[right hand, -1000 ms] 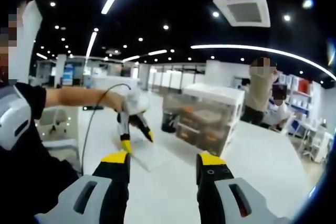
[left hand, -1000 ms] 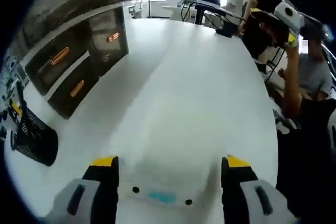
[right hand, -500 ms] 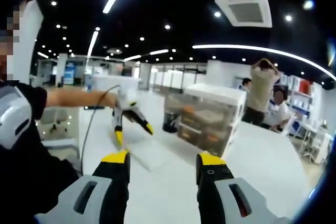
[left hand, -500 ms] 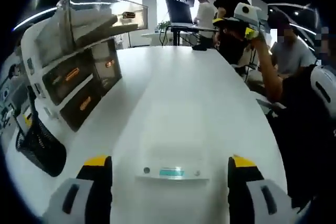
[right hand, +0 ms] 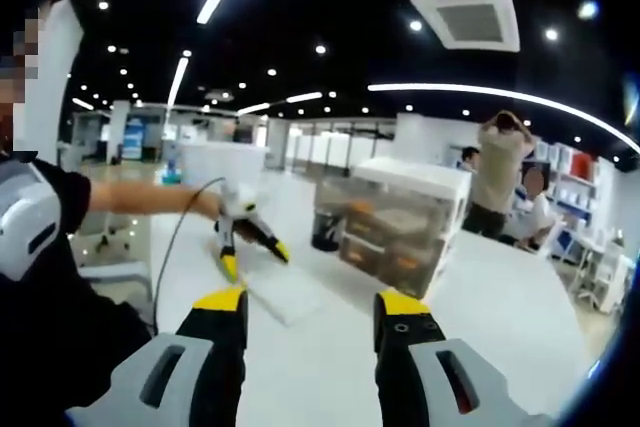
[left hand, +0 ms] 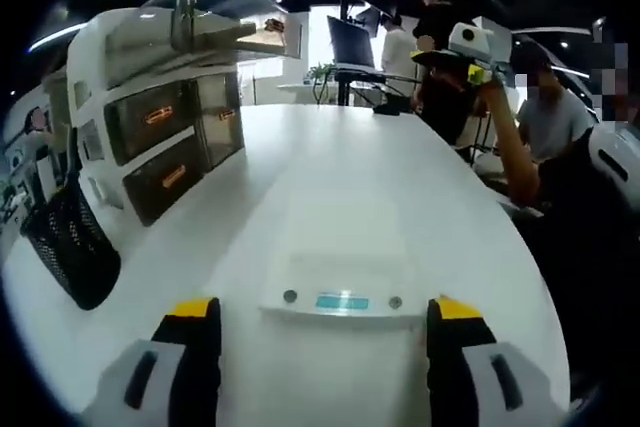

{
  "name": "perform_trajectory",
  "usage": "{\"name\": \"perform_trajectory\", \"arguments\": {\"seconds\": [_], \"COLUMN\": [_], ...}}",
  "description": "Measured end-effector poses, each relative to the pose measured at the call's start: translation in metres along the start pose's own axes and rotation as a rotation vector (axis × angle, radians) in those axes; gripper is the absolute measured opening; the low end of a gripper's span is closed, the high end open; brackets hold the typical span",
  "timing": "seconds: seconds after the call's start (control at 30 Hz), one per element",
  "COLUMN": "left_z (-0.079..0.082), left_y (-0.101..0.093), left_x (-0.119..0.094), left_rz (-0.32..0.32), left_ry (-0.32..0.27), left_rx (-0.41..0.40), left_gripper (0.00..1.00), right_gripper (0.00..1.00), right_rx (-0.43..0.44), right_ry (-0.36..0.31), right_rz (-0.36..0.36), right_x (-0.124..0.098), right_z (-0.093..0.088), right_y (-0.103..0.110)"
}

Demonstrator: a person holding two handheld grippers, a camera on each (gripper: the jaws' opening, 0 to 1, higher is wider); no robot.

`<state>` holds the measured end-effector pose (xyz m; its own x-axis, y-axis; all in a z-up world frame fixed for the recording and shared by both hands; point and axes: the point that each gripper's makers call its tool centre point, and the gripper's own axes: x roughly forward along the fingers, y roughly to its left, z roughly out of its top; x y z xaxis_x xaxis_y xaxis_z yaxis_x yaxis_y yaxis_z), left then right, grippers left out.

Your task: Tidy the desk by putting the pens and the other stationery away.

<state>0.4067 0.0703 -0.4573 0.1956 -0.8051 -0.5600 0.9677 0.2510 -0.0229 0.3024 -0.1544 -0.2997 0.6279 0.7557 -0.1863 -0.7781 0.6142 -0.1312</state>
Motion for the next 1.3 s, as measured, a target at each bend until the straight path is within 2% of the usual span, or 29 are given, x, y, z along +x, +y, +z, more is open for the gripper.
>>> {"name": "perform_trajectory", "arguments": {"seconds": [0.2,0.33,0.4,0.53,0.7,0.9,1.3], "left_z": [0.0,0.001,0.001,0.002,0.002,0.003,0.003], "left_y": [-0.001,-0.003,-0.004,-0.011,-0.011,-0.013,-0.013], "left_x": [0.003,0.003,0.003,0.002,0.0,-0.002,-0.002], "left_rz": [0.0,0.0,-0.002,-0.012,-0.005,0.01,0.026], "left_ry": [-0.024,-0.078,-0.086,-0.122,-0.145,-0.157,-0.134], "left_rx": [0.013,0.014,0.015,0.028,0.029,0.03,0.041], "left_gripper": [0.78,0.76,0.74,0.64,0.64,0.63,0.62], "right_gripper": [0.48,0.48,0.48,0.48,0.48,0.48,0.48], "right_rx": [0.001,0.0,0.0,0.003,0.001,0.0,-0.002], "right_ry": [-0.001,-0.001,-0.001,-0.001,0.003,0.005,0.005], "right_rz": [-0.002,0.0,0.0,-0.001,-0.001,0.001,0.001], "right_x": [0.0,0.0,0.0,0.001,0.002,0.002,0.002], "right_z": [0.0,0.0,0.0,0.0,0.0,-0.001,0.0], "right_y": [-0.001,0.0,0.0,0.001,0.001,0.002,0.002]}}
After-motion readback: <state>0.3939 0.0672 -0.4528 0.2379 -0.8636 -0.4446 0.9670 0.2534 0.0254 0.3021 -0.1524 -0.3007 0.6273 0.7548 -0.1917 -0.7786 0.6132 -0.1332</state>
